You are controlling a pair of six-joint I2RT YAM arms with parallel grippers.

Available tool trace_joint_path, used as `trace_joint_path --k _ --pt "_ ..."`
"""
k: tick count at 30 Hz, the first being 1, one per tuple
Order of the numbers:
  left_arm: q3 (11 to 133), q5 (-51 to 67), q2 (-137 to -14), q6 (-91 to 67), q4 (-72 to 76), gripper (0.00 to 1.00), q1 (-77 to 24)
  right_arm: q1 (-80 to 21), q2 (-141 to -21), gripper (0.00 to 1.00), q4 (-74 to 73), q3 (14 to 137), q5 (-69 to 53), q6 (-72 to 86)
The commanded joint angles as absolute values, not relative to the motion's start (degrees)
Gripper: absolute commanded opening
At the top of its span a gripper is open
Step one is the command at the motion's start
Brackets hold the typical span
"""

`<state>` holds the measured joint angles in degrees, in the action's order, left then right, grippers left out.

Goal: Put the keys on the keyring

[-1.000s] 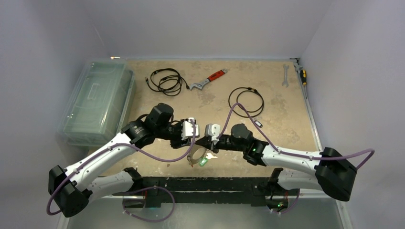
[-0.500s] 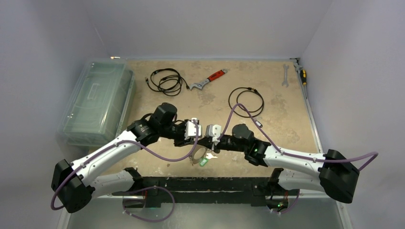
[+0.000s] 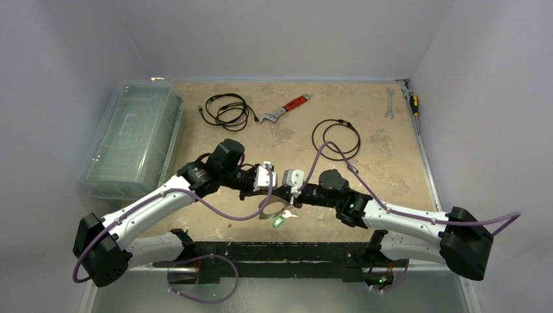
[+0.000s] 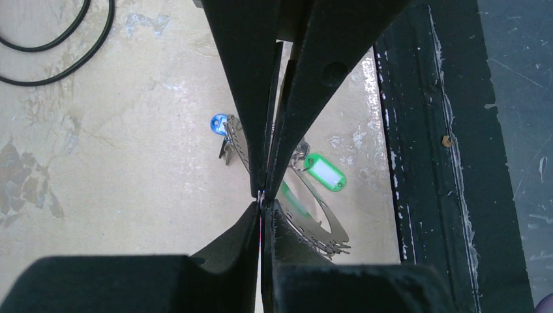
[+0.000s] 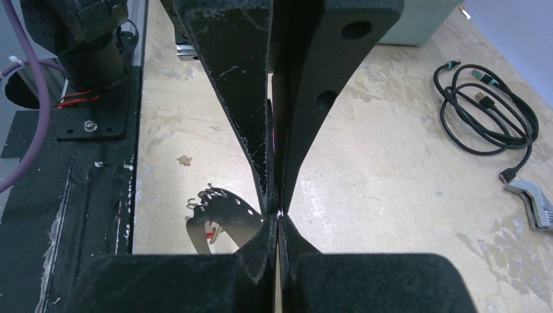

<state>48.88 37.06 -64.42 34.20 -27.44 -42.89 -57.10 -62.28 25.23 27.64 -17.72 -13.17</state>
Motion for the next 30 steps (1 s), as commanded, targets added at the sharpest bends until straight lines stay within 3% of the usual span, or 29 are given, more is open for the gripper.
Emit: trace_joint_path --k 1,8,10,12,19,24,30 --pt "48.91 40.30 -65.46 35.62 -27.01 0.00 -43.60 -57.90 -60.10 0.00 29.26 26.81 -18.51 -13.71" --pt "42.04 42.23 -60.43 28.45 -17.84 0.00 -43.64 -58.01 -59.43 0.00 31.37 25.12 -18.05 -12.89" --pt "38.79 41.46 -58.59 24.54 -13.11 0.00 -43.61 -58.01 -59.99 0.13 31.03 25.39 -16.85 -11.66" --pt "35.74 40.77 -56.39 21.36 -9.61 0.00 -43.66 -58.01 -60.36 0.34 29.69 25.92 -15.27 -10.28" --pt "29.57 37.38 -49.27 17.24 -2.77 0.00 -43.59 -58.01 -56.72 0.61 32.96 22.36 -13.04 -5.13" --pt "29.17 37.09 -50.61 14.92 -0.88 0.00 -43.63 -58.01 -54.38 0.60 37.92 18.98 -12.32 -2.20" --pt "27.62 36.72 -49.05 13.64 2.62 0.00 -43.59 -58.01 -54.67 0.48 46.37 14.67 -13.48 2.11"
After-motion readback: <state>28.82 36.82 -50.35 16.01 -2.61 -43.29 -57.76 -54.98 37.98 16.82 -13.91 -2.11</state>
